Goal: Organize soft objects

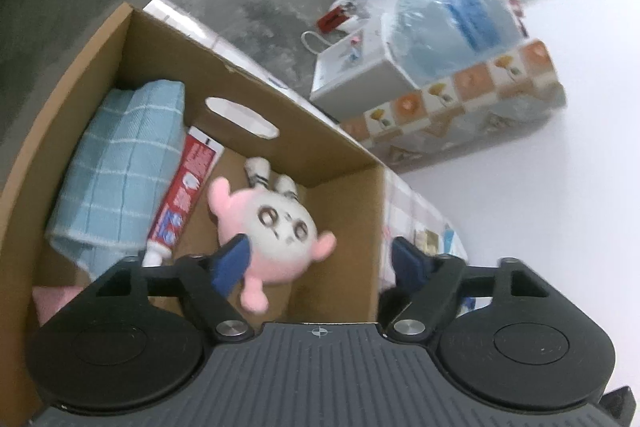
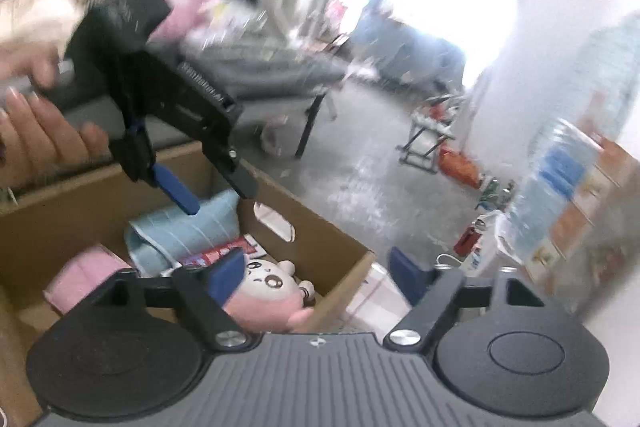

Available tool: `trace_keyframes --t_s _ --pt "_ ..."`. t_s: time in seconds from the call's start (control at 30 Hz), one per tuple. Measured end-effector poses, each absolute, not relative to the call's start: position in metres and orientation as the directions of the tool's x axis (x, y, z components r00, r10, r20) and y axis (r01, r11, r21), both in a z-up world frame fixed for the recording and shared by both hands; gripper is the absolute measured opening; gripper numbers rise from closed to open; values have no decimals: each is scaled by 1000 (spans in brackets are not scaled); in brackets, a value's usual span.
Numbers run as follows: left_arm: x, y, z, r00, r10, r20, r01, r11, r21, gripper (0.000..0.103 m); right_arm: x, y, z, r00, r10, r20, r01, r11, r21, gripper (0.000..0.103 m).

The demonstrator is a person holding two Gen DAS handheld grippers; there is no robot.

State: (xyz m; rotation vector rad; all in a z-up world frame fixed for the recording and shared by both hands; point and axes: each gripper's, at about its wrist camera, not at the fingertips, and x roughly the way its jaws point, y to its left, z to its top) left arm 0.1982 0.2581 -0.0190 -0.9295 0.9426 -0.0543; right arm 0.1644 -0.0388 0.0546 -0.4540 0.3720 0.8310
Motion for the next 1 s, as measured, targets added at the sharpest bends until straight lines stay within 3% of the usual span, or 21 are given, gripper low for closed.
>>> trace_keyframes --t_s 0.2,0.47,0.83,1.0 --pt "150 223 11 643 -365 -673 -278 708 -649 98 101 -150 63 653 649 -390 -708 706 -12 87" --pt "102 134 34 649 -335 -684 -137 832 -537 98 51 -248 11 736 542 -405 -491 840 231 87" --pt "115 -30 38 639 -299 -709 145 951 -272 98 57 -325 -43 851 366 -377 -248 912 326 87" --pt "150 -97 18 581 -343 -738 232 939 -254 98 66 -350 -64 866 333 -374 -189 909 372 86"
